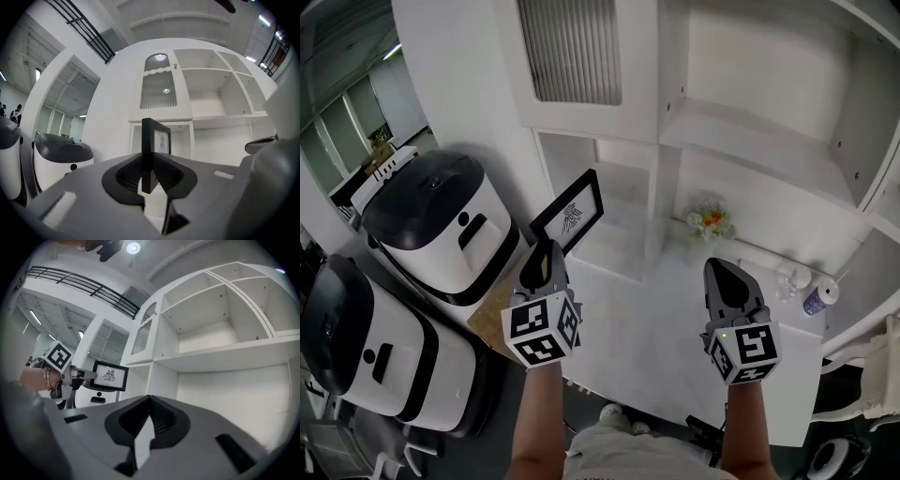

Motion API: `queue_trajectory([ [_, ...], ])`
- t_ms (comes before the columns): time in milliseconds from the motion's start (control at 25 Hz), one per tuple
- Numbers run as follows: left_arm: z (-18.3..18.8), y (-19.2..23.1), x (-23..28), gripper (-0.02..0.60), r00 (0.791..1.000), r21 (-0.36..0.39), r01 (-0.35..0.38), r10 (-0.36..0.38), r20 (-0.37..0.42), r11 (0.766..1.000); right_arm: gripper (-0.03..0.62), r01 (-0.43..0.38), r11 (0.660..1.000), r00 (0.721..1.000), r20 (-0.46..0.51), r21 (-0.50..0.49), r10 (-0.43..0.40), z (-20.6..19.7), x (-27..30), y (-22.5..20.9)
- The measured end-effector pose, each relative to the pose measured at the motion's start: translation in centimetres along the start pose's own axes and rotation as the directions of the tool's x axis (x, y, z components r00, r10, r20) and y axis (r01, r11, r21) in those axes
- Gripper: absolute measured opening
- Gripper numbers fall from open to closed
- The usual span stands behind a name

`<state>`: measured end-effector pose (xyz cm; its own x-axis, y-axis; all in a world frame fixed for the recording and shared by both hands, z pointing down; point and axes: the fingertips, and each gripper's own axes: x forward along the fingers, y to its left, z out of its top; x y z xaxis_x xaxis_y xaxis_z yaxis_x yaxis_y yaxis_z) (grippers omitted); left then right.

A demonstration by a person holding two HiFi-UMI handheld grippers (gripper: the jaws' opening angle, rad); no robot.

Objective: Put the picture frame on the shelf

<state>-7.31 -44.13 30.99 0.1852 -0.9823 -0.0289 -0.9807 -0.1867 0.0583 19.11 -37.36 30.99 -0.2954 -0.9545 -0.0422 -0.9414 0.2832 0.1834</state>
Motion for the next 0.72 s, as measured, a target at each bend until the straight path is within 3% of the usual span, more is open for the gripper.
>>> queue_trajectory([
  [720, -3.6, 2.2, 13.4, 0.078, 0.995, -0.098, -0.012, 0.003, -0.095, 0.995, 0.006, 0.054, 0.999, 0.995, -0.086, -0.004, -0.054, -2.0, 7.4, -1.8],
])
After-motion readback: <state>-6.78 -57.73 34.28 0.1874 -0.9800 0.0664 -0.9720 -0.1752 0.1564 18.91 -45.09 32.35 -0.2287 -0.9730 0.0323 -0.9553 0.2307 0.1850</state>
